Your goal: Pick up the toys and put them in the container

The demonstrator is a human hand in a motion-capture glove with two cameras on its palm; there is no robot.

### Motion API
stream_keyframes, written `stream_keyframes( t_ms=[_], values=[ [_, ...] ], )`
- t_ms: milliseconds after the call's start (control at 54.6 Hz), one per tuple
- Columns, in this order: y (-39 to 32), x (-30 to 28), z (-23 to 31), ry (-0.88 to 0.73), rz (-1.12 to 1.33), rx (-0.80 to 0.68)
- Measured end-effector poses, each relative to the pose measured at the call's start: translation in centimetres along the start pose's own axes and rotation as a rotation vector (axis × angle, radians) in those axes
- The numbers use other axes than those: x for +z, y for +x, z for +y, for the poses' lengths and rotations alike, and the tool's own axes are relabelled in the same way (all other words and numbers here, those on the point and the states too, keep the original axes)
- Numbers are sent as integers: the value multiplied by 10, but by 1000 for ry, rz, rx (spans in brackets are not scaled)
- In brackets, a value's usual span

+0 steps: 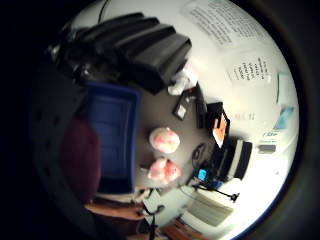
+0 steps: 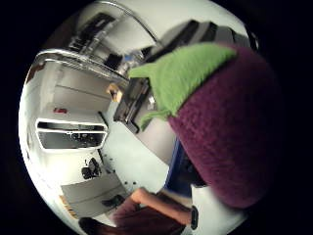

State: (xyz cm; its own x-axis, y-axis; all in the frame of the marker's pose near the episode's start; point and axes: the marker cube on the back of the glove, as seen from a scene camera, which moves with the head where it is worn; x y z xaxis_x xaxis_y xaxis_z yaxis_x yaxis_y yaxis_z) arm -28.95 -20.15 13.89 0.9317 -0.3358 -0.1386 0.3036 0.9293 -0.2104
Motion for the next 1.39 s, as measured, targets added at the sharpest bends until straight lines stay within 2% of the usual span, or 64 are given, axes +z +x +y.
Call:
stream_keyframes(
  t_ms=[73, 128, 220, 293, 494, 604, 696, 934, 1135, 1392],
  values=[
    [5, 13, 3, -166, 70, 75],
    [8, 18, 5, -207, 93, 113],
    [15, 17, 7, -171, 65, 70],
    [26, 11, 11, -172, 62, 108],
    [66, -10, 33, -122, 67, 78],
    [90, -20, 42, -124, 93, 190],
    [98, -24, 34, -141, 127, 203],
    [148, -9, 51, -156, 117, 244],
    [170, 54, 52, -233, 105, 229],
    [198, 209, 45, -469, 192, 270]
  ],
)
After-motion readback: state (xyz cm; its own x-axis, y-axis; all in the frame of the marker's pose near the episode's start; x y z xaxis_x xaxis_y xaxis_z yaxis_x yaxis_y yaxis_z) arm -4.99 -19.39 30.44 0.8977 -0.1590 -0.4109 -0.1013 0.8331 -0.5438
